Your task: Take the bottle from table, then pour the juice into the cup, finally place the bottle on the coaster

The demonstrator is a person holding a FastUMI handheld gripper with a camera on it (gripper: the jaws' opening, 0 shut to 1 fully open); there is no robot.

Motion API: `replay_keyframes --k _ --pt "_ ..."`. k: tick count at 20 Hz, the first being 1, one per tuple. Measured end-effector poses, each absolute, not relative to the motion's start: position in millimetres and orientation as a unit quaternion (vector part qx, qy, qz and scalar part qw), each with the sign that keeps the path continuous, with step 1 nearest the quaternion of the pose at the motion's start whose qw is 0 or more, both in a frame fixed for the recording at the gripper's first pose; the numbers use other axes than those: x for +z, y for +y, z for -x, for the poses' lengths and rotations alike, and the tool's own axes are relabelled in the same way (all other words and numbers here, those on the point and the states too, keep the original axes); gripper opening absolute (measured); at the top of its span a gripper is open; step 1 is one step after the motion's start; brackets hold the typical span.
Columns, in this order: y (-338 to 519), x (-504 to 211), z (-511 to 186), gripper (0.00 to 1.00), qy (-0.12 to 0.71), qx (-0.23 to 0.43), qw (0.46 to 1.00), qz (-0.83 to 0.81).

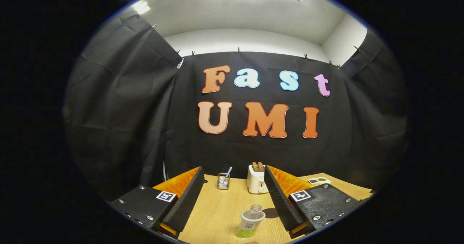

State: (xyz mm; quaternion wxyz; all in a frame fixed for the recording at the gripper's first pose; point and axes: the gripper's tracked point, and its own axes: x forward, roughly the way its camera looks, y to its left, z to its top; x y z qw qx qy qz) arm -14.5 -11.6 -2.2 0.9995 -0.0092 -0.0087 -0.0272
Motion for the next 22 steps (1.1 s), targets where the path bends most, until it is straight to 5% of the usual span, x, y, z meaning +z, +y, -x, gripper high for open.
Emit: replay_keyframes --k 22 --pt "-46.8 -179.5 -3.4 0.98 0.079 -0.074 0.994 0.028"
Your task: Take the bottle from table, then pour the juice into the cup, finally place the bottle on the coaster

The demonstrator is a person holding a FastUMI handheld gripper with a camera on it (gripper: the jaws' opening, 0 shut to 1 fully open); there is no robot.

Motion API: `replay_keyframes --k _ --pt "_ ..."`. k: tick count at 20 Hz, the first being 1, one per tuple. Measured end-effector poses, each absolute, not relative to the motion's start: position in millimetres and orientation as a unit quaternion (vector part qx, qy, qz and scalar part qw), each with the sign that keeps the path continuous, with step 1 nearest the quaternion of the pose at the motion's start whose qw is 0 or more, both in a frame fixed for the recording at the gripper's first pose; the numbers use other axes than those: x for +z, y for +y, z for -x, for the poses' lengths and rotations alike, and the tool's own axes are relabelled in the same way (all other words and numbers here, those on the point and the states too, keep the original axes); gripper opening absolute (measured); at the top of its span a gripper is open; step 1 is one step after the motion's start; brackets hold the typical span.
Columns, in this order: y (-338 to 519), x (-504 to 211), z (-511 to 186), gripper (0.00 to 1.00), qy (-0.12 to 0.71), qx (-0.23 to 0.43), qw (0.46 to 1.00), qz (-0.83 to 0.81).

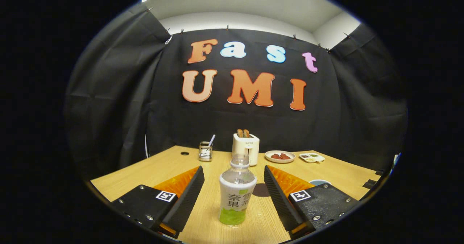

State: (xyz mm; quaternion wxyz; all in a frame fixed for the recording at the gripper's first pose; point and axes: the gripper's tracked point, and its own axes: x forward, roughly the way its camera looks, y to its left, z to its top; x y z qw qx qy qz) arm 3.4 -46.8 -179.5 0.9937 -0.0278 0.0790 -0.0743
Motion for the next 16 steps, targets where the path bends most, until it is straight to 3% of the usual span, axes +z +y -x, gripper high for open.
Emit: replay_keyframes --k 5,11,13,14,16 --pt "-48.8 -224.0 -16.5 0.97 0.124 -0.065 0.989 0.04" --pt "-52.2 -257.1 -23.6 0.85 0.152 -0.06 0.986 0.027" --pt "-49.4 -264.1 -23.4 0.79 0.158 -0.051 0.986 0.007" --pt "-51.3 -262.0 -24.0 0.68 0.154 -0.051 0.987 -0.002" --pt "-47.7 -262.6 -25.3 0.62 0.159 -0.039 0.986 -0.015"
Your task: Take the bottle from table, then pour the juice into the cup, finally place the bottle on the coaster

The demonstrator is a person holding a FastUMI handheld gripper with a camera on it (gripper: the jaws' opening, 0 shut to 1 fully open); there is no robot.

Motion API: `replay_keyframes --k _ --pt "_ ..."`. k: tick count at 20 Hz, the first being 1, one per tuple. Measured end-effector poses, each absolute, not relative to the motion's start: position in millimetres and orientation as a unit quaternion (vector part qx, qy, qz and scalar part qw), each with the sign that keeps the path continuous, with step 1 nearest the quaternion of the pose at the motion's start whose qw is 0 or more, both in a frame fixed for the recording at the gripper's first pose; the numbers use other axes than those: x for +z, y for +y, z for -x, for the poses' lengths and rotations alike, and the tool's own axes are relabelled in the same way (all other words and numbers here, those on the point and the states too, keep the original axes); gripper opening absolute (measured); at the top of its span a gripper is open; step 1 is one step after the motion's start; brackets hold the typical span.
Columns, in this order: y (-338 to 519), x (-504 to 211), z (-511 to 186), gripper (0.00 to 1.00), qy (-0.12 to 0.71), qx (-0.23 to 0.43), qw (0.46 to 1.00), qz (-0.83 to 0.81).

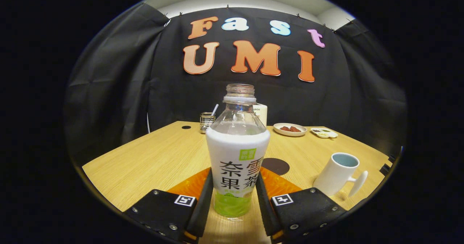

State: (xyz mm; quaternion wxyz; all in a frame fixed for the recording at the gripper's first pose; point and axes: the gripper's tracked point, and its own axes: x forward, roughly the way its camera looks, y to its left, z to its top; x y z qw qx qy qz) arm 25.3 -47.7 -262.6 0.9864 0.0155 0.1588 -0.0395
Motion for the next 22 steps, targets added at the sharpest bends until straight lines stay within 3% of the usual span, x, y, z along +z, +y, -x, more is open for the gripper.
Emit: replay_keyframes --k 2,9,22 --pt "-45.8 -261.1 -26.4 0.57 0.161 -0.03 0.986 -0.023" --pt "-36.7 -228.1 -41.8 0.56 0.129 0.011 0.975 -0.179" --pt "-84.7 -224.1 -51.7 0.56 0.092 -0.032 0.854 -0.511"
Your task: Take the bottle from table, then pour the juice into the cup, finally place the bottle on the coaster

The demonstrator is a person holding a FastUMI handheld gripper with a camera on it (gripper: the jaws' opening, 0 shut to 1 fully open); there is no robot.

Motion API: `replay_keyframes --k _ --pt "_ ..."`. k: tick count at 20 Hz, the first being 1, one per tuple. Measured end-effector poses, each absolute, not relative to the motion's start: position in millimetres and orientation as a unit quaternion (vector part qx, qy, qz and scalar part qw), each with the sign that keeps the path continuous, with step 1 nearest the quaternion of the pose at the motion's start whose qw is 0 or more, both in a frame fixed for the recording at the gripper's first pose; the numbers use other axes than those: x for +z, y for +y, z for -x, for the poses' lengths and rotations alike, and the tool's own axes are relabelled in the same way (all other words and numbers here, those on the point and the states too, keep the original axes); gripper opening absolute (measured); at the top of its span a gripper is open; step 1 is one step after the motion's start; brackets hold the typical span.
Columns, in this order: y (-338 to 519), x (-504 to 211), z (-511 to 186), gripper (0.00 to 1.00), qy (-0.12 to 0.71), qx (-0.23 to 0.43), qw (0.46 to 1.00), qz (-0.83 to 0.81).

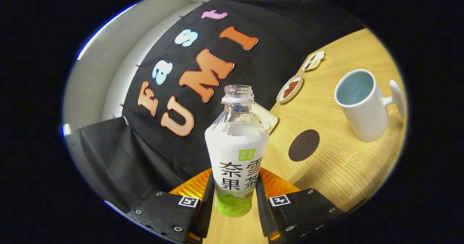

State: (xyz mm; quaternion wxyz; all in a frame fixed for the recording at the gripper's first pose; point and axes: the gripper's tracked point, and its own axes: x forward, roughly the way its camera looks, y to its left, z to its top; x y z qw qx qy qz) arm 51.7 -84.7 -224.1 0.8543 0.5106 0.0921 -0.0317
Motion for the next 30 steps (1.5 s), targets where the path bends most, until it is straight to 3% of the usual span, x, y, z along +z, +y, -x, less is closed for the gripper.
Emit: replay_keyframes --k 17,30 --pt "-124.9 -214.2 -50.4 0.55 0.024 -0.083 0.678 -0.73" --pt "-151.0 -225.0 -41.3 0.55 0.001 -0.106 0.624 -0.774"
